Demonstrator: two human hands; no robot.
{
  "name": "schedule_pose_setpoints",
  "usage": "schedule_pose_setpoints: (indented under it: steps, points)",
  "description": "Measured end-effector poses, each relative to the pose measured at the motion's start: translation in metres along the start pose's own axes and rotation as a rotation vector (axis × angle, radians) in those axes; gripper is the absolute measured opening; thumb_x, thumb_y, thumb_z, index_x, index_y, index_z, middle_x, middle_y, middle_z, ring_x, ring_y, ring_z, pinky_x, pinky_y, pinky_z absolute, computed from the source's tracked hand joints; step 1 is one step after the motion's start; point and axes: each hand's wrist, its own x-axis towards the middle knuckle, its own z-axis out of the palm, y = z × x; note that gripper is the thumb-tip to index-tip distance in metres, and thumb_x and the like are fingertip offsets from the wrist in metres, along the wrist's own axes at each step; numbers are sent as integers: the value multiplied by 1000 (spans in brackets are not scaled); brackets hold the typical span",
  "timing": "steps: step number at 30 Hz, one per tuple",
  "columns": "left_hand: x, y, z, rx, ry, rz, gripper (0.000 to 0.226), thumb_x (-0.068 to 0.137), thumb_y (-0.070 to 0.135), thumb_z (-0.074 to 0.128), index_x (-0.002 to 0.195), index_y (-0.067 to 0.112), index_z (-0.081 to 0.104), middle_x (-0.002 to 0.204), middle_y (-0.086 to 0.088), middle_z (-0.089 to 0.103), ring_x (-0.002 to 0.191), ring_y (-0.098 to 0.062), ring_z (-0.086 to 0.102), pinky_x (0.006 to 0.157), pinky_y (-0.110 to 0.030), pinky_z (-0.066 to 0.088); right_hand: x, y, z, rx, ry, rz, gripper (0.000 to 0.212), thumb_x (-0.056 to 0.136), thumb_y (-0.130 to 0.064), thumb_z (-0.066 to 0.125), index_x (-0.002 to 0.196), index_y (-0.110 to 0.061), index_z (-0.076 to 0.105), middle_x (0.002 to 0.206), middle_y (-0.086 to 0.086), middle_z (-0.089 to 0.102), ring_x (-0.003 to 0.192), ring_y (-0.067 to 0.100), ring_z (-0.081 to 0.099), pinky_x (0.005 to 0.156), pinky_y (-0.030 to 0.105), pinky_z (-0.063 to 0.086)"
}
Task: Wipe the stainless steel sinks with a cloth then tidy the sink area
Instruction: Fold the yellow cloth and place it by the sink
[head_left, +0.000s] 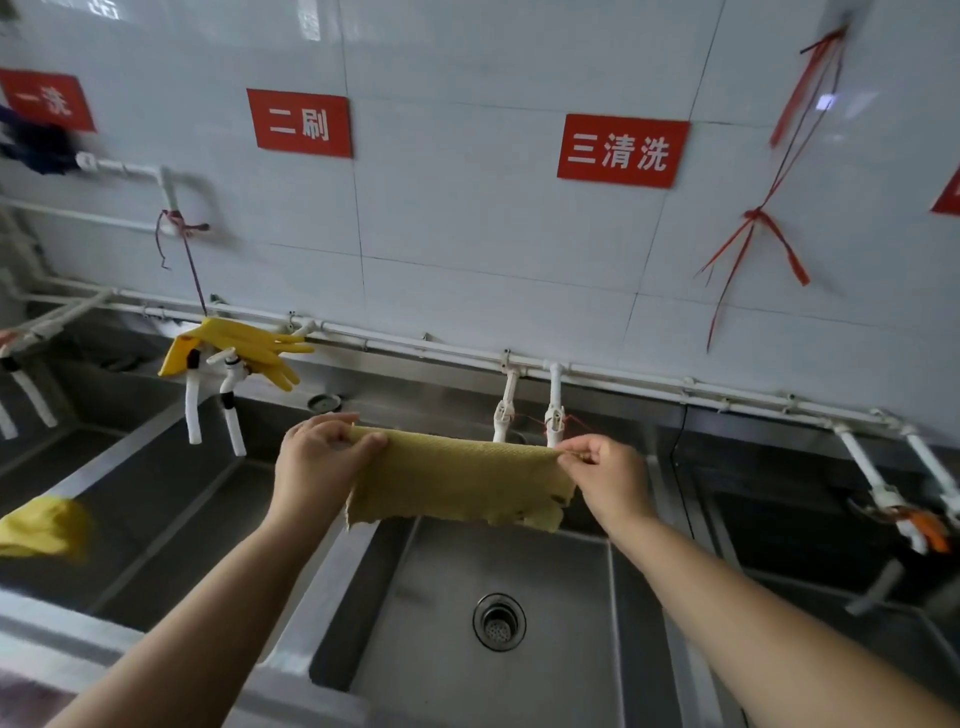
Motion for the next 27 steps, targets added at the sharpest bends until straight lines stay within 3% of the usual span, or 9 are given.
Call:
schedule_pose_setpoints:
  steps: [2,4,7,10,14,17,21,24,27]
  points:
    - [1,2,5,-131,-61,-37,14,84,31,67,76,21,61,84,2,62,82,-14,57,68,-26,45,0,2,-6,11,22,32,4,85,-19,66,88,-20,68,93,-4,66,87,11,61,75,25,51]
    - [2,2,14,-220,-87,-90,24,84,33,66,73,13,59,73,-6,57,71,-17,54,63,-28,44,-2,6,-14,80,18,91,2,87,-21,62,86,-22,64,91,-3,63,86,13,59,69,24,47]
    - [3,1,40,-283,-127,-150,33,85,35,65,74,5,58,71,-11,53,70,-20,50,66,-36,43,-7,12,-29,187,32,142,6,89,-19,57,85,-22,59,85,-1,61,80,15,58,64,23,43]
    - [2,0,74,-243,-128,-191,38,85,37,65,82,0,58,74,-12,57,73,-25,54,68,-37,45,-16,16,-49,131,199,36,19,87,-11,60,79,-26,54,79,-4,58,74,8,54,63,16,42]
    - [-17,10,129,-214,-267,-224,42,82,34,69,108,9,49,98,-10,57,95,-25,56,82,-43,49,-27,18,-86,-50,280,-140,16,85,-9,62,82,-23,56,75,-12,59,71,-1,55,65,14,42]
    - [-44,32,176,-138,-502,74,81,69,28,80,137,21,35,127,3,39,120,-18,39,103,-36,37,-33,23,-119,-264,238,-209,8,87,-18,62,87,-26,57,75,-17,59,72,-1,56,64,14,43]
    - [-73,81,235,19,-647,438,87,66,35,77,141,32,32,152,3,24,142,-19,12,115,-43,16,-42,33,-168,-506,194,-247,5,87,-23,63,91,-23,60,79,-16,60,71,3,54,59,14,39]
    - [-99,121,270,15,-779,513,77,72,38,74,139,33,36,147,9,36,142,-15,11,115,-45,14,-51,47,-211,-565,155,-233,6,87,-23,62,92,-22,61,83,-11,64,78,9,58,67,27,46]
    - [-134,158,299,-52,-934,443,50,78,29,70,124,30,52,115,10,57,121,-15,44,103,-40,36,-65,65,-260,-578,174,-239,7,85,-22,64,92,-23,62,79,-13,63,74,4,55,65,25,43]
